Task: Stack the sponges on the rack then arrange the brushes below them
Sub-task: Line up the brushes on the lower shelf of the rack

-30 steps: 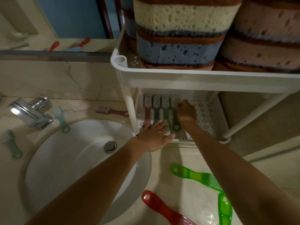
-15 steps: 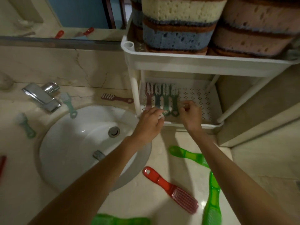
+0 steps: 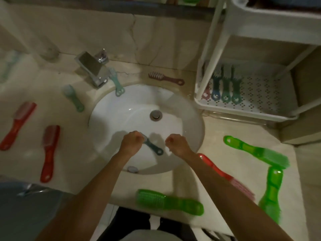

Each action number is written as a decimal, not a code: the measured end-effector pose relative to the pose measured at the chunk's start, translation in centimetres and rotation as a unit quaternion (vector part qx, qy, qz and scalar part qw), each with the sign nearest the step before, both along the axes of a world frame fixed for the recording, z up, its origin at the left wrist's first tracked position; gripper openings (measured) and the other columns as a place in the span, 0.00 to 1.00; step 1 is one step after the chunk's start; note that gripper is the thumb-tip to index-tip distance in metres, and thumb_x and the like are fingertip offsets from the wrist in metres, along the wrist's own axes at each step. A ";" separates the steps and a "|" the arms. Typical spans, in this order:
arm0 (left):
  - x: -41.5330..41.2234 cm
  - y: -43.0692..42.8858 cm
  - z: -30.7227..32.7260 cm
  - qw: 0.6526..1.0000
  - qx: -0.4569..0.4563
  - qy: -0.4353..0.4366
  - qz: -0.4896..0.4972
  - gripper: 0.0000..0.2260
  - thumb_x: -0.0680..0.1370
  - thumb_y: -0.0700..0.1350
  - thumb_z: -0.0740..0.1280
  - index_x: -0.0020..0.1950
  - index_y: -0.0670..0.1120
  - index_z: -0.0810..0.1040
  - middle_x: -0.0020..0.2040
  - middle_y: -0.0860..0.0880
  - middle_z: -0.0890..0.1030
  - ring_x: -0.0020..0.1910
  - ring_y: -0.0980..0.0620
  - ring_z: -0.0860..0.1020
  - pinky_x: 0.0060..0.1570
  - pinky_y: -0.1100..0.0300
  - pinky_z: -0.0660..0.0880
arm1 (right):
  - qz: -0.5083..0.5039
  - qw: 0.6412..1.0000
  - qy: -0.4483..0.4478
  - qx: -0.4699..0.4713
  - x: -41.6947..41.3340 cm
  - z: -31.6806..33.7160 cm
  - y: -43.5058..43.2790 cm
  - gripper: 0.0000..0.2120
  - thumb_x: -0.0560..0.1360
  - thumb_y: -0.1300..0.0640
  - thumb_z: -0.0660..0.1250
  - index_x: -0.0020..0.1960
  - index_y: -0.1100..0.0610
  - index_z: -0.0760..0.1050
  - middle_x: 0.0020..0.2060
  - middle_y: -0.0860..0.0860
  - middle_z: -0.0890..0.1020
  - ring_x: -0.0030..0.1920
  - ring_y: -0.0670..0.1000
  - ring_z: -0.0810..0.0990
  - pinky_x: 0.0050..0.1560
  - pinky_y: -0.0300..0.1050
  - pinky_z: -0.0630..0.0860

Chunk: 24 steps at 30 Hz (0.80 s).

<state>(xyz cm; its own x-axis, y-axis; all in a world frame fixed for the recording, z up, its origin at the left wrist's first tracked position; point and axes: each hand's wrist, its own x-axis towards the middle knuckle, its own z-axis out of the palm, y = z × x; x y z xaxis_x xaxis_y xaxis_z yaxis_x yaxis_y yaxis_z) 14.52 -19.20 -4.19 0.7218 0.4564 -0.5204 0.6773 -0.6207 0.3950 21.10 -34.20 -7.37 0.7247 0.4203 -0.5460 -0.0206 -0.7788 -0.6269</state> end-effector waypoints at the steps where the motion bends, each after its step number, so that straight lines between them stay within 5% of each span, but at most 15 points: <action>1: -0.2 0.7 -0.5 1.000 0.001 0.010 -0.009 0.14 0.80 0.39 0.55 0.56 0.34 0.76 0.58 0.37 0.79 0.57 0.40 0.76 0.54 0.54 0.71 | 0.025 0.999 0.015 -0.039 -0.3 -1.0 1.0 0.12 0.76 0.61 0.61 0.54 0.67 0.77 0.52 0.62 0.81 0.54 0.60 0.80 0.57 0.47 0.74; 9: -0.3 5.3 -3.9 0.998 -0.041 0.038 -0.015 0.13 0.79 0.42 0.57 0.56 0.37 0.77 0.57 0.38 0.79 0.56 0.40 0.76 0.52 0.54 0.72 | 0.045 0.990 0.035 -0.127 -3.3 -6.6 7.4 0.19 0.77 0.61 0.59 0.67 0.61 0.64 0.61 0.59 0.68 0.58 0.59 0.75 0.59 0.48 0.73; 16: -1.0 8.3 -5.2 0.997 -0.075 0.026 0.003 0.13 0.78 0.42 0.58 0.56 0.38 0.78 0.57 0.40 0.80 0.57 0.41 0.76 0.55 0.55 0.71 | 0.034 0.982 0.034 -0.185 -3.7 -7.3 9.1 0.18 0.76 0.62 0.63 0.64 0.63 0.66 0.61 0.59 0.72 0.60 0.59 0.75 0.59 0.48 0.73; 24: -1.3 12.0 -3.2 0.986 -0.096 -0.089 0.099 0.10 0.78 0.39 0.58 0.52 0.38 0.78 0.52 0.38 0.81 0.53 0.39 0.79 0.57 0.48 0.75 | -0.016 0.992 -0.012 -0.121 -3.2 -2.4 11.2 0.08 0.74 0.59 0.65 0.49 0.60 0.67 0.49 0.59 0.79 0.44 0.55 0.76 0.41 0.44 0.69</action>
